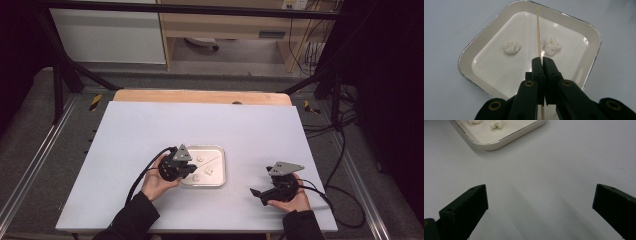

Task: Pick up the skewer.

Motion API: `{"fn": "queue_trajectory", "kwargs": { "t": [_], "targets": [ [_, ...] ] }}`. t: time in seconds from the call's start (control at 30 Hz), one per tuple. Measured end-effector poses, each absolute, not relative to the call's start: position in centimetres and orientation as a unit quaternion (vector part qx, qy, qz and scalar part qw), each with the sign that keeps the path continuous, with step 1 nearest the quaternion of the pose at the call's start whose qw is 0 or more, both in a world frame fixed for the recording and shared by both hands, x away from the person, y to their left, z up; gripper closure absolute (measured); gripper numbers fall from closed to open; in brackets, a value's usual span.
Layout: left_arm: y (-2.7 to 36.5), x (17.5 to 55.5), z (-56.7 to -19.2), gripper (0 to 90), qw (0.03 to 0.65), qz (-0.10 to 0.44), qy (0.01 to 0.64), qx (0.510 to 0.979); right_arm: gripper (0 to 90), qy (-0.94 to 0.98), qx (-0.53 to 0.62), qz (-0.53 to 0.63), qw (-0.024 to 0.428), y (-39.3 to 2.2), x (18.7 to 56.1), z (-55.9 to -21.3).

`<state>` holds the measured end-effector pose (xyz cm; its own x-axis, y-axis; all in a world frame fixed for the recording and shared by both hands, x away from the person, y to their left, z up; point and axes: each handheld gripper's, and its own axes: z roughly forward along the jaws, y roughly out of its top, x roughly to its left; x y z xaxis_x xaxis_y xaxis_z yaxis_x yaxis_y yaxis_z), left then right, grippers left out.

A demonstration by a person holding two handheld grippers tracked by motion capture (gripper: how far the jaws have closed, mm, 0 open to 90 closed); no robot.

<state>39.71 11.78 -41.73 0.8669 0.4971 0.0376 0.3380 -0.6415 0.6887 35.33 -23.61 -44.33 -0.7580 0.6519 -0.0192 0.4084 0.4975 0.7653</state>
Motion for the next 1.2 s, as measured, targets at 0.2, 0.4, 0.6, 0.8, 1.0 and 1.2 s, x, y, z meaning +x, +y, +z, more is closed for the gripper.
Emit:
{"fn": "queue_trajectory", "kwargs": {
  "t": [0.2, 0.4, 0.6, 0.8, 1.0, 1.2],
  "targets": [
    [11.2, 39.0, -41.5, 88.5, 0.351, 0.099, 0.216, 0.906, 3.4, 0.883, 0.239, 0.349, 0.202, -21.2, 34.4, -43.4],
    [10.4, 38.5, -41.1, 88.5, 0.353, 0.093, 0.206, 0.908, 6.5, 0.898, 0.195, 0.322, 0.229, -19.9, 34.2, -42.8],
    [8.5, 38.0, -40.5, 88.5, 0.354, 0.089, 0.190, 0.911, 12.8, 0.911, 0.132, 0.289, 0.262, -18.2, 34.1, -42.1],
    [7.1, 37.6, -40.2, 88.5, 0.349, 0.087, 0.176, 0.916, 19.1, 0.917, 0.086, 0.269, 0.282, -17.1, 34.2, -41.9],
    [6.4, 37.3, -40.1, 88.5, 0.347, 0.083, 0.168, 0.919, 27.4, 0.916, 0.036, 0.263, 0.302, -16.5, 34.3, -41.9],
    [5.7, 37.1, -40.1, 88.5, 0.342, 0.078, 0.159, 0.923, 42.9, 0.915, -0.027, 0.240, 0.323, -15.5, 34.7, -42.3]
  ]
}}
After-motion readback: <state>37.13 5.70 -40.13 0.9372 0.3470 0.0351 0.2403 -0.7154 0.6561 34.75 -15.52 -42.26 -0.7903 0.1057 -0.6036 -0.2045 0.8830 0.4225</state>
